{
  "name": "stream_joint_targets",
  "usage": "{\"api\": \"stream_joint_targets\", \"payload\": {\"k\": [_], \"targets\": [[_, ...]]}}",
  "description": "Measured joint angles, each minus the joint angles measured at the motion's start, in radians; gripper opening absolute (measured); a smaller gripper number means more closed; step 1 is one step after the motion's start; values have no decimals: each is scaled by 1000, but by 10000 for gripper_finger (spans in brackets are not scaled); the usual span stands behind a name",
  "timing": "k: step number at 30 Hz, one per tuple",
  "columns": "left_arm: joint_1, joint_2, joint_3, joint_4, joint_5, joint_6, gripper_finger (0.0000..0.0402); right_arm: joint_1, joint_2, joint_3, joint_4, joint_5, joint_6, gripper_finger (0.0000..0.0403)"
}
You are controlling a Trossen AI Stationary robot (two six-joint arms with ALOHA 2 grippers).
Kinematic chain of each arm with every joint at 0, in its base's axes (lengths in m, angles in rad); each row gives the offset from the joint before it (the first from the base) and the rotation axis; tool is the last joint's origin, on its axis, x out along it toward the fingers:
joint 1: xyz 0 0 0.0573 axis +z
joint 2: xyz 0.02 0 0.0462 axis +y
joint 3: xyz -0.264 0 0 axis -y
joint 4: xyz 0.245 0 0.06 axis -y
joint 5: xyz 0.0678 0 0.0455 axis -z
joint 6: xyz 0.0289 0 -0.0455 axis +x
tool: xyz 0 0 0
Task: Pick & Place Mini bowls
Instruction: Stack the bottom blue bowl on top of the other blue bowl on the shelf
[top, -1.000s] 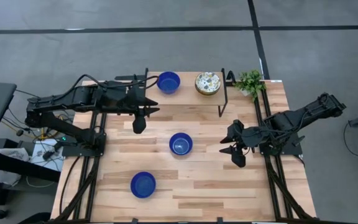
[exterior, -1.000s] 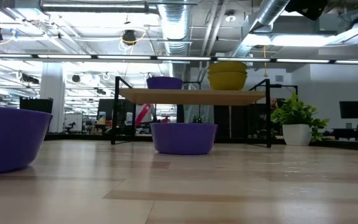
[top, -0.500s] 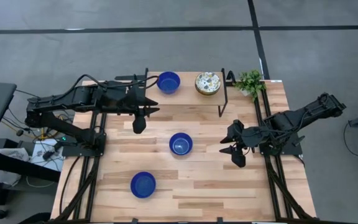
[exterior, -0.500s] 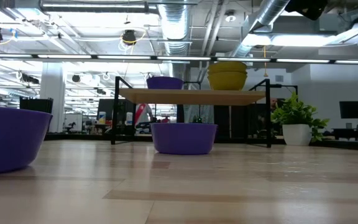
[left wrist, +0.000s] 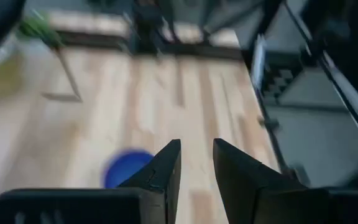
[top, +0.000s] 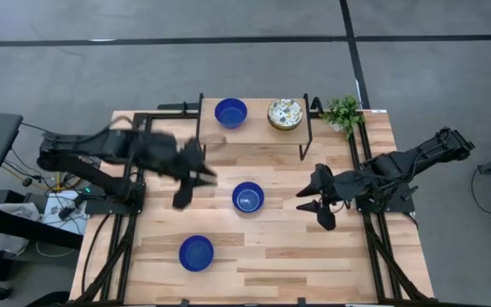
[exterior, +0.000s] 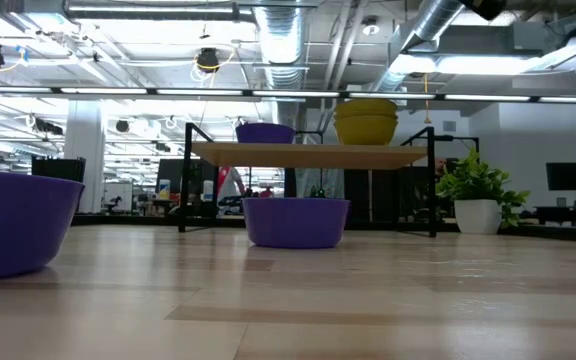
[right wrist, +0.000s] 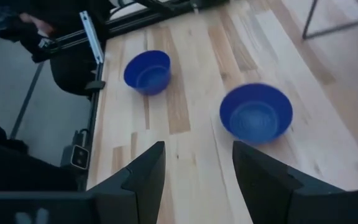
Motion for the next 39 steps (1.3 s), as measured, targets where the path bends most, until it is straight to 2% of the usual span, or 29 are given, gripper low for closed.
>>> {"api": "stream_joint_targets", "payload": {"k": [3, 8, 15, 21, 28, 39], "targets": [[-109, 39, 0, -83, -80, -109, 92, 4, 0, 0, 13, 1, -54, 178], [-249, 125, -1, -239, -170, -386, 92, 2, 0, 0, 24, 1, -63, 177], [-337, 254, -1, -277, -180, -624, 92, 2, 0, 0, 28, 1, -63, 178], [-355, 330, -20, -337, -162, -707, 92, 2, 0, 0, 28, 1, -63, 180], [-422, 341, -189, -294, -121, -766, 92, 2, 0, 0, 28, 0, -63, 176], [-552, 339, -329, -248, -109, -909, 92, 2, 0, 0, 27, 0, -64, 176]]}}
